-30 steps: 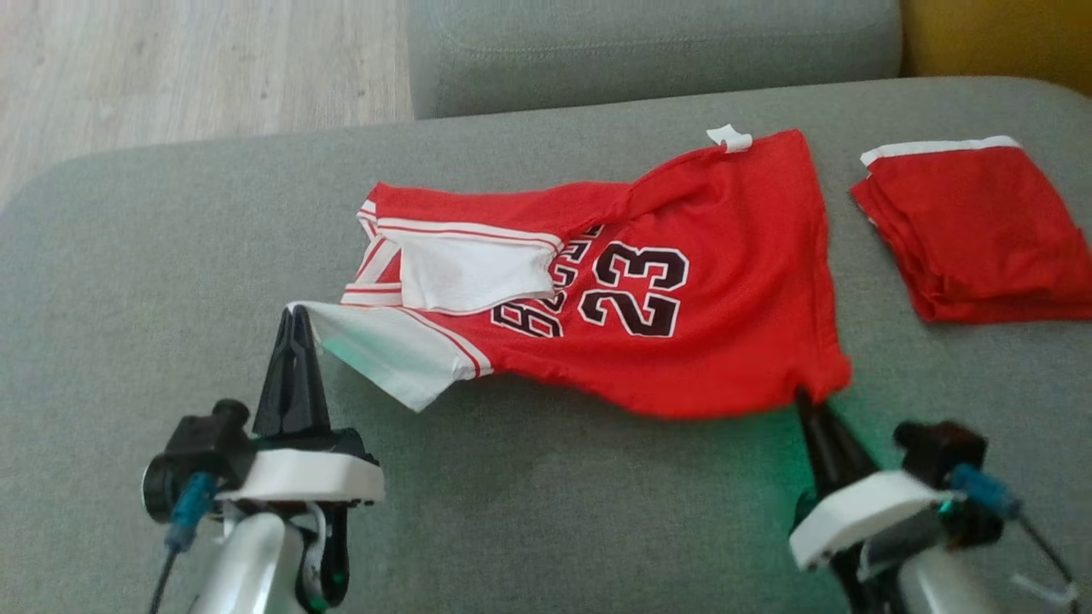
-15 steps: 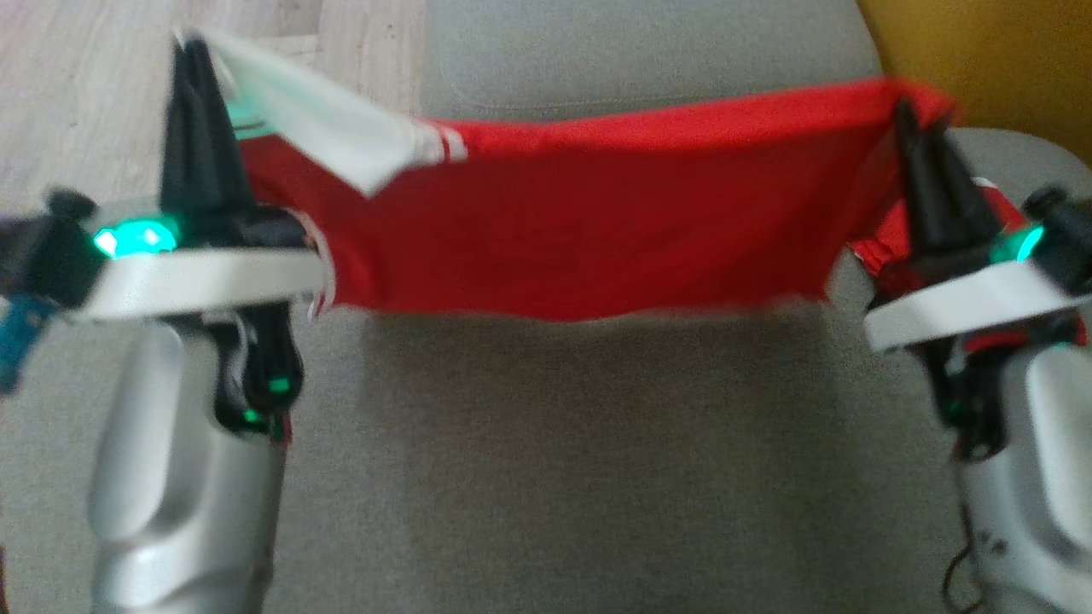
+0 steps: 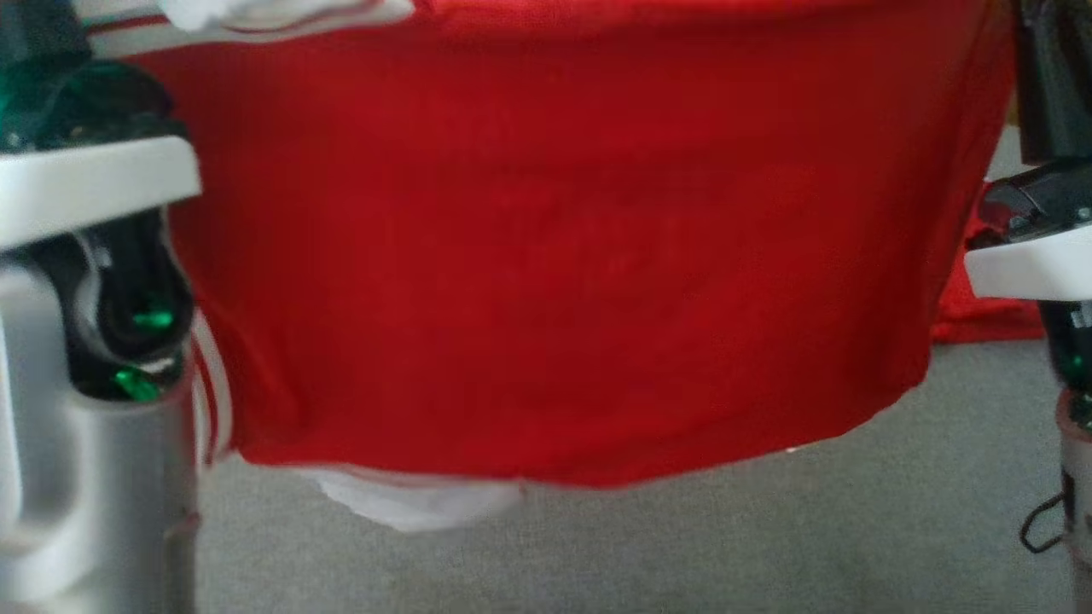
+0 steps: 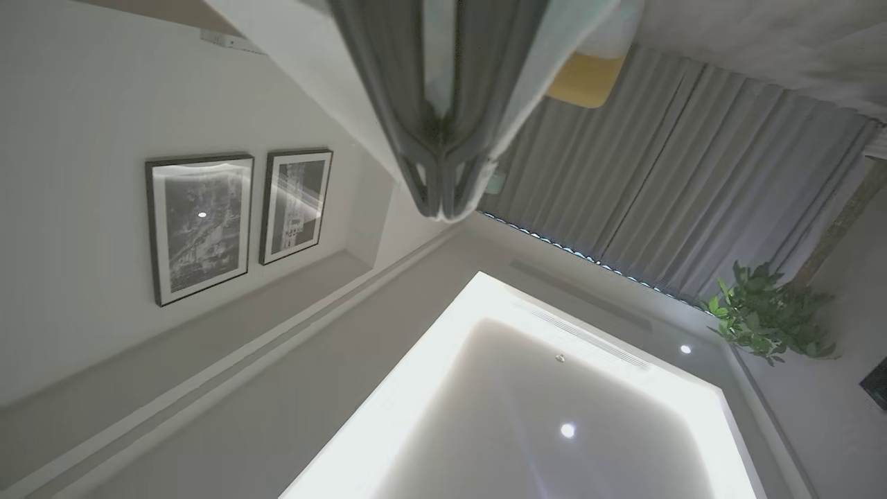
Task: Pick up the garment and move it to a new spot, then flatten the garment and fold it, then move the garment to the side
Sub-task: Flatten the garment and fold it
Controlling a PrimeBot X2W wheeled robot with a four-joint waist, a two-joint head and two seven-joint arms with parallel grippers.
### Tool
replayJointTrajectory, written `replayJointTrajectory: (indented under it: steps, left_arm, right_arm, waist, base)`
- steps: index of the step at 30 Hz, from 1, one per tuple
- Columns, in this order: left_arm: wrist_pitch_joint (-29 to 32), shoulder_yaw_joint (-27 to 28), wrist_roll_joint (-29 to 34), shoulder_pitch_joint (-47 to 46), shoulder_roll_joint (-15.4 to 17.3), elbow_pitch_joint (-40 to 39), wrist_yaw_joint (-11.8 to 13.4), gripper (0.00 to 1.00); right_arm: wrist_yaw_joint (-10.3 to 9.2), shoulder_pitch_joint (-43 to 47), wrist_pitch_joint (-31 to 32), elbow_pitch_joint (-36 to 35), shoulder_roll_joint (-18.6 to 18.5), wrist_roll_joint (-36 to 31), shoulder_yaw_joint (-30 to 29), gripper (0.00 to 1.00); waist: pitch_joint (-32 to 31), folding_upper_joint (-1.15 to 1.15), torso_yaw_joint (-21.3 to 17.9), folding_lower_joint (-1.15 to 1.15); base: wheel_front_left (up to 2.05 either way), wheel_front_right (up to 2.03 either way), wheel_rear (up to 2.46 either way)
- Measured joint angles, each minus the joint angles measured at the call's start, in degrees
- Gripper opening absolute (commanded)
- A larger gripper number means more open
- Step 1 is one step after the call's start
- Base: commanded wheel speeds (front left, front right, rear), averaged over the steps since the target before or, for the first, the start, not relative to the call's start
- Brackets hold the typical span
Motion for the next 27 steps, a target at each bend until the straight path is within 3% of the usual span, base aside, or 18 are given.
replayJointTrajectory:
  steps: [4,7,13,17,18,23,27]
  left_arm:
    - [1.63,1.46,-0.12,-2.07,2.69,6.49,-0.7,0.0]
    - [2.47,1.34,0.19,-8.59,4.45,15.23,-2.31,0.0]
    - [0.69,0.44,2.87,-29.33,6.94,35.88,-5.73,0.0]
    - [-3.96,0.34,4.89,-42.37,7.1,47.88,-6.35,0.0]
    - [-6.41,0.0,6.15,-47.12,7.42,52.88,-7.5,0.0]
    - [-11.24,-1.91,7.5,-52.0,7.01,62.79,-9.91,0.0]
    - [-12.74,-5.58,8.44,-51.06,6.44,68.29,-11.91,0.0]
  right_arm:
    - [0.0,-1.44,2.11,0.33,-1.4,0.41,0.59,0.0]
    - [0.0,-7.47,2.12,5.68,-2.46,1.53,2.96,0.0]
    - [0.0,-29.65,-3.7,27.24,-4.24,4.16,8.62,0.0]
    - [0.0,-44.56,-11.01,41.33,-4.56,2.83,13.0,0.0]
    - [0.01,-50.09,-15.07,47.23,-4.27,1.47,13.85,0.0]
    - [0.01,-55.67,-23.38,58.92,-4.15,-2.2,16.19,0.0]
    - [0.01,-54.41,-25.1,66.33,-4.35,-1.45,18.52,0.0]
  waist:
    - [2.93,0.0,-0.11,0.0]
    - [6.31,0.0,-0.2,0.01]
    - [14.7,0.0,-0.37,0.03]
    - [19.85,0.0,-0.16,0.04]
    - [21.82,0.0,0.14,0.04]
    - [24.2,0.0,2.12,0.02]
    - [24.69,0.0,3.81,0.01]
  base:
    - [0.0,0.0,0.0]
    - [0.0,0.0,0.0]
    - [0.0,0.0,0.0]
    - [0.0,0.0,0.0]
    - [0.0,0.0,0.0]
    - [0.0,0.0,0.0]
    - [0.0,0.0,0.0]
